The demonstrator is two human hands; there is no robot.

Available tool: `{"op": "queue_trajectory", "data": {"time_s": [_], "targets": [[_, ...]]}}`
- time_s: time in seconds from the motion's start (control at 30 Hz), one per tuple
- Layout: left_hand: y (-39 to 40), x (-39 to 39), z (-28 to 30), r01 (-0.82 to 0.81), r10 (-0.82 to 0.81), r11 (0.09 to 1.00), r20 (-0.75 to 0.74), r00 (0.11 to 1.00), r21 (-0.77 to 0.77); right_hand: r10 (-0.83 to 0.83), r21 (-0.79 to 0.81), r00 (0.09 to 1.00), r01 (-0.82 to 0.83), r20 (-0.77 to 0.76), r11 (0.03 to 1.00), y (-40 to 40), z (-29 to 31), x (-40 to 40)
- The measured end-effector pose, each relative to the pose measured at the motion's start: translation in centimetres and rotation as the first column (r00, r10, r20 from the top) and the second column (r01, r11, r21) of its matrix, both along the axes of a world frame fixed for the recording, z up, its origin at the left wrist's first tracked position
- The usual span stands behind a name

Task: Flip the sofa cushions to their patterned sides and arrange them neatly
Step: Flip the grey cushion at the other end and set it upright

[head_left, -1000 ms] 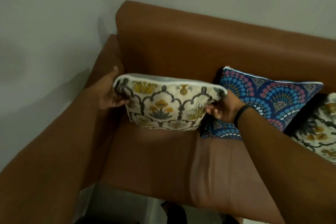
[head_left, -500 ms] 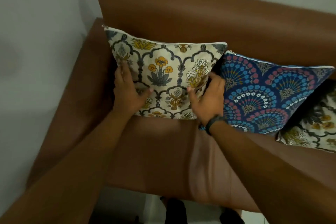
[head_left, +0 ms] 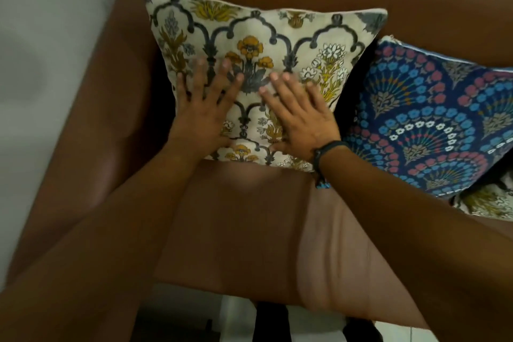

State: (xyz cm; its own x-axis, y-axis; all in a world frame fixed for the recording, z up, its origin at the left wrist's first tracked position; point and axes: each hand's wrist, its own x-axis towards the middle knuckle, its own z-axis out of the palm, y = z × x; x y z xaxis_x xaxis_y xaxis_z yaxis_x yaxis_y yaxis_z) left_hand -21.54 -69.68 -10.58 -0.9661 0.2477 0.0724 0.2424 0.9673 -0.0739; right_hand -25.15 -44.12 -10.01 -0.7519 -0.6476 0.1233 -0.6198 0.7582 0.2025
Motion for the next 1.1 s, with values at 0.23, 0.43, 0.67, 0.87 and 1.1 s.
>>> {"op": "queue_trajectory", "data": {"time_s": [0.23,0.43,0.67,0.87,1.1], "targets": [[-5.7,1.8,-0.5,-0.414,0.329,0.865,0.302,0.895,0.285,-0.401,-0.168,0.864,0.463,0.306,0.87,7.8,-0.1,0.8],[-5.4,2.7,2.4,-0.582,0.302,0.456,0.498,0.813,0.673,-0.219,-0.59,0.7,0.7,0.68,0.403,5.2,2.1,4.0],[-2.3,2.0,6.8,-0.351,0.366,0.674,0.12,0.923,0.65,-0.235,-0.585,0.833,0.526,0.501,0.617,2.2,4.9,5.9],[-3.7,1.3,3.8,-0.265,0.229,0.883,0.137,0.964,0.387,-0.318,-0.401,0.885,0.443,0.341,0.802,4.4,3.5,2.0],[-5.5,2.3,0.8,-0.708,0.114,0.162,0.699,0.706,0.688,-0.077,-0.548,0.63,0.723,0.772,0.42,5.5,0.4,3.3]]}}
